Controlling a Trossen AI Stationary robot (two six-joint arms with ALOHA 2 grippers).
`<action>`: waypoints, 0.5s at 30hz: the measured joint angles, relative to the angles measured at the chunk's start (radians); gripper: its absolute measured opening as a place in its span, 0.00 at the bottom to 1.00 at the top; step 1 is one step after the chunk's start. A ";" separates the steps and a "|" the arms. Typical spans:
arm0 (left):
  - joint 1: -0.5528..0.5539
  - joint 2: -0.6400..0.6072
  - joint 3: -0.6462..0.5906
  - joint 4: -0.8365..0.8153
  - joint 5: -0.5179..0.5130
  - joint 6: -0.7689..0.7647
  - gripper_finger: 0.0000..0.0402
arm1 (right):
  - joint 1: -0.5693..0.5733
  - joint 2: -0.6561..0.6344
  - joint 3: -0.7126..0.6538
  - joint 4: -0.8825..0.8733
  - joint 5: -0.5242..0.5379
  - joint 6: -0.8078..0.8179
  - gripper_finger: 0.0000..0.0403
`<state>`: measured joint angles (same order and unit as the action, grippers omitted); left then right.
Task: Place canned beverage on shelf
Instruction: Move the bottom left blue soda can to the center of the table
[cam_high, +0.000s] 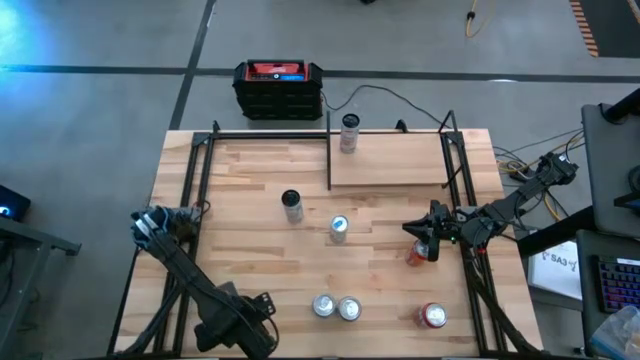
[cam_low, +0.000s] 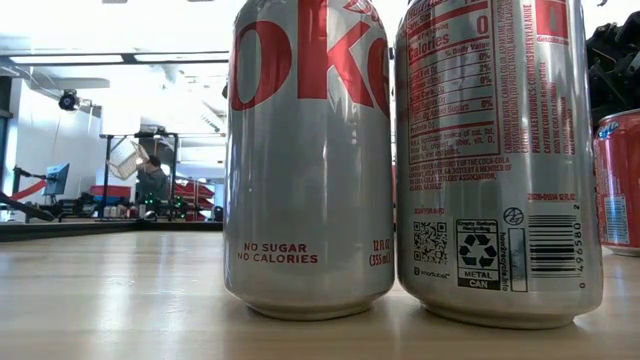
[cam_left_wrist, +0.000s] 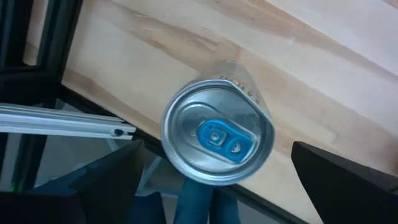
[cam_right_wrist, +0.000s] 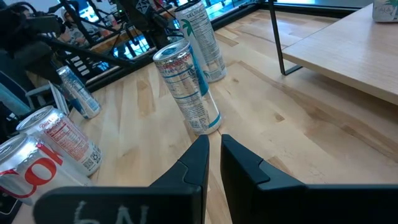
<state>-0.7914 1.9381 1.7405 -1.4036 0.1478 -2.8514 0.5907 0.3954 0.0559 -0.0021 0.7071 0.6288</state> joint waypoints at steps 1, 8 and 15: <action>0.000 0.003 0.000 0.000 -0.004 -0.007 0.95 | 0.000 0.000 0.000 0.000 0.000 0.000 0.07; -0.005 0.021 0.000 -0.034 -0.029 -0.084 0.81 | 0.000 0.000 0.000 0.000 0.000 0.000 0.07; -0.005 0.052 0.000 -0.032 -0.078 -0.091 0.59 | 0.000 0.000 0.000 0.000 0.000 0.000 0.07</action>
<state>-0.7963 1.9900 1.7406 -1.4360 0.0698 -2.9425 0.5907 0.3954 0.0559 -0.0021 0.7071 0.6285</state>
